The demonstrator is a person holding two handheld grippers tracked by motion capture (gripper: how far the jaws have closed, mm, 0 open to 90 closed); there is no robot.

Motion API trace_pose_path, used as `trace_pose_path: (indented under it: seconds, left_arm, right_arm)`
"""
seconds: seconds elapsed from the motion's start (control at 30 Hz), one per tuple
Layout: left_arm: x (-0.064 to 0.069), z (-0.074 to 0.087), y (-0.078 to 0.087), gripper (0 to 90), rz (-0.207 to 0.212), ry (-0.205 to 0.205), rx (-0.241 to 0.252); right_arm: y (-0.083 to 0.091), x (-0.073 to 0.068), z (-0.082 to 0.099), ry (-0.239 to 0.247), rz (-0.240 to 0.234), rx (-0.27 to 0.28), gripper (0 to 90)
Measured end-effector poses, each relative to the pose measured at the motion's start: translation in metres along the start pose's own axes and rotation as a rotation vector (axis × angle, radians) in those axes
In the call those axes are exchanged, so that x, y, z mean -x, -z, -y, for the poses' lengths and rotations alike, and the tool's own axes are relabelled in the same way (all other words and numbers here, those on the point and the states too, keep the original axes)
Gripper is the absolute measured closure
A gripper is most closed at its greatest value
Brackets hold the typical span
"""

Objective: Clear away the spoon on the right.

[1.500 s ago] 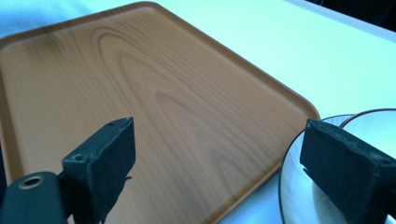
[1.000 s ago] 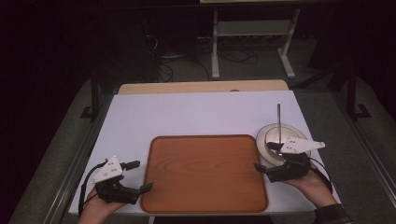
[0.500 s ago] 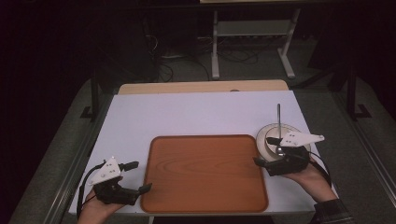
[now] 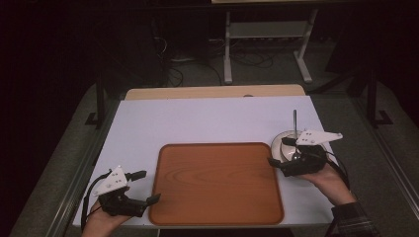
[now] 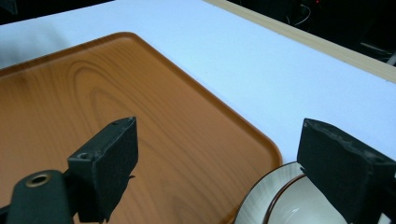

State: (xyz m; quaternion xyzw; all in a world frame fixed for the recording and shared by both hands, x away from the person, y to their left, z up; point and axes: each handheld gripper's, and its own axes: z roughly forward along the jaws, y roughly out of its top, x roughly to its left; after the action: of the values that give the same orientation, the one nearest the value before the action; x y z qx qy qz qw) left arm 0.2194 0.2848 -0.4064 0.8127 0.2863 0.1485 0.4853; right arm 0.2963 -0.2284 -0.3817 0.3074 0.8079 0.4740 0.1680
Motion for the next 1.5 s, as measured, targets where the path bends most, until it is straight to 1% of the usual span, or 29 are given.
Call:
trace_pose_path:
  seconds: [0.5,0.63,0.7,0.83,0.9,1.07,1.1,1.2,1.33,1.47,1.5]
  left_arm:
    - [0.000,0.000,0.000,10.9,0.002,-0.001,0.001]
    - [0.000,0.000,0.000,10.9,0.002,-0.001,0.003]
    - [0.000,0.000,0.000,10.9,0.002,0.000,0.003]
    - [0.000,0.000,0.000,10.9,0.003,-0.001,0.001]
    - [0.000,0.000,0.000,10.9,0.002,0.000,0.002]
    - [0.001,0.000,0.000,10.9,0.003,-0.002,0.002]
    - [0.001,0.000,0.000,10.9,0.003,-0.002,0.001]
    - [0.001,0.000,0.000,10.9,0.003,-0.002,0.001]
    - [0.001,0.000,0.000,10.9,0.003,-0.002,0.001]
    - [0.001,-0.001,0.000,10.9,0.003,-0.003,0.002]
    - [0.001,0.000,0.000,10.9,0.003,-0.003,0.002]
  right_arm:
    - [-0.006,0.017,-0.013,-0.014,0.021,-0.009,12.5]
    - [-0.009,0.022,-0.016,-0.014,0.040,-0.026,15.9]
    - [-0.011,0.025,-0.016,-0.013,0.050,-0.038,20.1]
    - [-0.013,0.033,-0.016,-0.035,0.071,-0.058,27.9]
    - [-0.014,0.037,-0.016,-0.044,0.080,-0.064,33.3]
    - [-0.016,0.046,-0.015,-0.066,0.104,-0.073,44.3]
    - [-0.017,0.047,-0.015,-0.067,0.106,-0.073,47.5]
    - [-0.017,0.051,-0.014,-0.074,0.123,-0.077,61.5]
    - [-0.015,0.057,-0.014,-0.098,0.140,-0.071,76.2]
    - [-0.015,0.065,-0.012,-0.122,0.154,-0.072,88.9]
    - [-0.015,0.066,-0.012,-0.126,0.159,-0.074,89.2]
